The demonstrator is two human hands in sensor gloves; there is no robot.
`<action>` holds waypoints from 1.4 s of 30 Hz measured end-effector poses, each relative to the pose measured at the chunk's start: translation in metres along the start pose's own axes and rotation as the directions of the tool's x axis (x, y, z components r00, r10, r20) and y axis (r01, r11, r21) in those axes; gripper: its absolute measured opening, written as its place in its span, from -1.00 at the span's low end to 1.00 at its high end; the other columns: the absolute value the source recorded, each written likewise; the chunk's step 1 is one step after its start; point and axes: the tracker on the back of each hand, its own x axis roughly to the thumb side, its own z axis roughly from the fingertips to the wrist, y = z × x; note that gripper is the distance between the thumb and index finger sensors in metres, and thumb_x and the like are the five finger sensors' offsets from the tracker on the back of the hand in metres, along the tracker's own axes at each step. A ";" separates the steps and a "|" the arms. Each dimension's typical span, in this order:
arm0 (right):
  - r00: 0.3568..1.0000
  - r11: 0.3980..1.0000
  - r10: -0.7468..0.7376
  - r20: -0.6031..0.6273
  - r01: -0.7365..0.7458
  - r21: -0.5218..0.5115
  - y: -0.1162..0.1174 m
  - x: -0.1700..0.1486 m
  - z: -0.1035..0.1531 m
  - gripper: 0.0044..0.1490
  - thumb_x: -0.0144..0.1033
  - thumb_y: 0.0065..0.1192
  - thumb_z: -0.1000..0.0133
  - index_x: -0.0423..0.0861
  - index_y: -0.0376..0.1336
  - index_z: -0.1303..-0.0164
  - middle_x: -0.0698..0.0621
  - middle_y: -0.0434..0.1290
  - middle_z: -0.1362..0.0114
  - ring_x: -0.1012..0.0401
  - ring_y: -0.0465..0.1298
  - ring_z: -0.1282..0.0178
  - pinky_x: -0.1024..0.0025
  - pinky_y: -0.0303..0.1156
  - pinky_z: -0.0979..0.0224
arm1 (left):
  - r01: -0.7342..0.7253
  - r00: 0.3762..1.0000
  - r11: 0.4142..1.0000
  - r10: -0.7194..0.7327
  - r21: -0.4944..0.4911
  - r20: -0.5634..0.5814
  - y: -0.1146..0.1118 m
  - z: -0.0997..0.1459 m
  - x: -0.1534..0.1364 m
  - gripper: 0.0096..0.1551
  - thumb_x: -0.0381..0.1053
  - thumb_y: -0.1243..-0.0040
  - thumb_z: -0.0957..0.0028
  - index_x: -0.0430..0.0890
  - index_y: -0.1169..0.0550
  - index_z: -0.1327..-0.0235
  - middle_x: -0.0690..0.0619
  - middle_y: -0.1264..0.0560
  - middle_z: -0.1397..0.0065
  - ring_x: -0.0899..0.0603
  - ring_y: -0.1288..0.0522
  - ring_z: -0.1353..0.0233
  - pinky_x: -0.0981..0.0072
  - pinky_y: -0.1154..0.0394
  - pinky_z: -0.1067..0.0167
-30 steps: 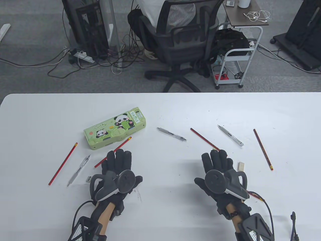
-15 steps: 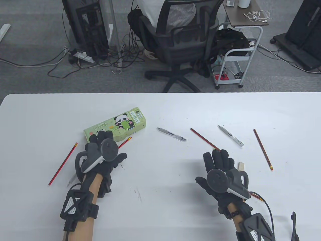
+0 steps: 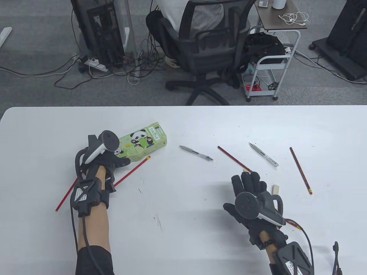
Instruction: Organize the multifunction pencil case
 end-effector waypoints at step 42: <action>0.998 0.997 -0.052 -0.019 0.051 -0.064 -0.013 -0.006 0.008 0.19 0.09 0.12 -0.11 -0.43 -0.19 -0.66 -0.59 -0.19 -0.61 -0.55 -0.14 -0.55 -0.51 -0.04 -0.47 | 0.161 0.889 0.946 -0.262 0.280 0.375 -0.021 0.096 0.077 0.46 0.38 -0.52 0.20 -0.31 -0.03 -0.68 -0.38 -0.21 -0.74 -0.59 -0.35 -0.61 -0.70 -0.28 -0.35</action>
